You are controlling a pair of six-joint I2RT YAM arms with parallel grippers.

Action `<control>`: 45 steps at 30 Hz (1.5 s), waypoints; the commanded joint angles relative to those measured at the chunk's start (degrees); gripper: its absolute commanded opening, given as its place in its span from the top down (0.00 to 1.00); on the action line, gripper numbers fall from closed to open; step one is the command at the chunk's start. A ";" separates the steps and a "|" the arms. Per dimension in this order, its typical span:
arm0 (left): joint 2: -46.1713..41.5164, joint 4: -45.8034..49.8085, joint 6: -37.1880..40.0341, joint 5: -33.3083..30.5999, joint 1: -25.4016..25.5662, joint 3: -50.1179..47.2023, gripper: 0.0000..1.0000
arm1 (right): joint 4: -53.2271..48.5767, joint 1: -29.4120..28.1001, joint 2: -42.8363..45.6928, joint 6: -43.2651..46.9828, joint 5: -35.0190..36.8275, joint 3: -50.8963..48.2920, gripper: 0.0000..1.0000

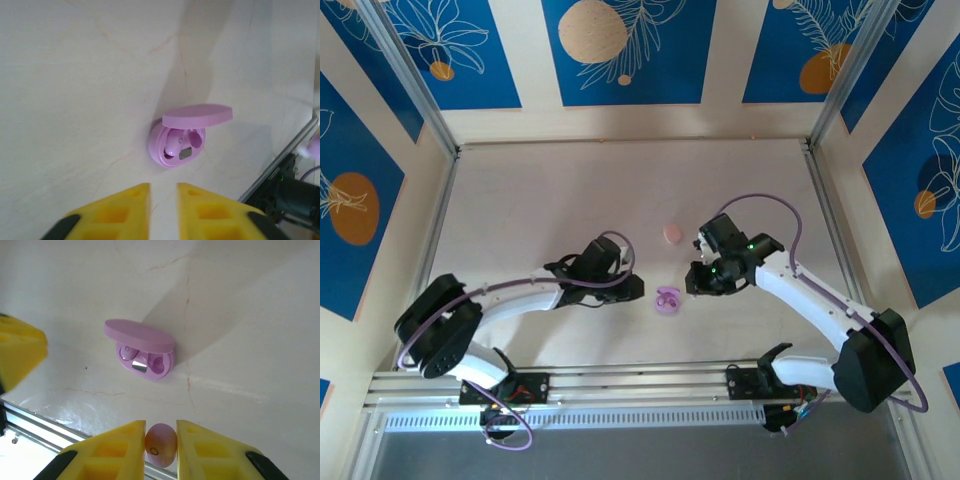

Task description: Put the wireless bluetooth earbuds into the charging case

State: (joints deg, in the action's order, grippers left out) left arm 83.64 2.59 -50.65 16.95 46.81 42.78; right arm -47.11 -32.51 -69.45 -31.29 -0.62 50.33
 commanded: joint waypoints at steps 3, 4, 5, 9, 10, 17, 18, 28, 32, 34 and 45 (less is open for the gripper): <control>-3.90 5.23 4.06 -2.83 -4.00 -0.78 0.56 | 3.53 -4.88 0.62 -3.34 1.53 -3.02 0.79; -4.61 5.18 4.24 -2.80 -4.84 -1.24 0.51 | 4.03 -6.12 0.28 -3.41 2.81 -3.29 0.79; -5.13 5.21 4.40 -2.72 -5.49 -1.56 0.45 | 4.30 -7.16 -0.07 -3.43 4.16 -3.31 0.79; -7.54 5.51 4.90 -2.93 -8.20 -3.57 0.17 | 5.78 -11.58 -1.91 -3.17 9.44 -3.15 0.79; -8.02 5.69 5.04 -2.98 -8.80 -3.99 0.07 | 6.10 -12.19 -2.67 -3.04 10.11 -2.90 0.79; -10.07 6.04 5.12 -2.10 -12.08 -5.78 0.00 | 8.32 -16.08 -7.79 -1.68 15.13 -1.73 0.79; -10.15 6.24 5.25 -2.12 -12.33 -5.68 0.00 | 8.74 -16.64 -8.41 -1.44 15.85 -1.44 0.79; -10.17 6.99 5.48 -1.93 -12.97 -5.48 0.00 | 11.93 -18.72 -11.80 0.47 17.74 -0.68 0.79; -10.23 7.25 5.47 -2.01 -13.02 -5.43 0.00 | 11.91 -19.09 -12.55 0.99 18.77 -0.02 0.79; -10.41 7.38 5.48 -2.09 -13.06 -5.37 0.00 | 11.87 -19.28 -12.55 1.22 19.17 0.20 0.79; -10.75 7.62 5.47 -2.21 -13.06 -5.51 0.00 | 12.11 -19.32 -13.76 1.67 20.13 0.35 0.79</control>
State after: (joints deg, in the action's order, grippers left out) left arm 74.26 8.93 -45.95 14.52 34.35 37.76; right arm -35.11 -51.44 -82.48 -30.26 18.33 49.56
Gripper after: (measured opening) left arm 0.996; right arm 0.207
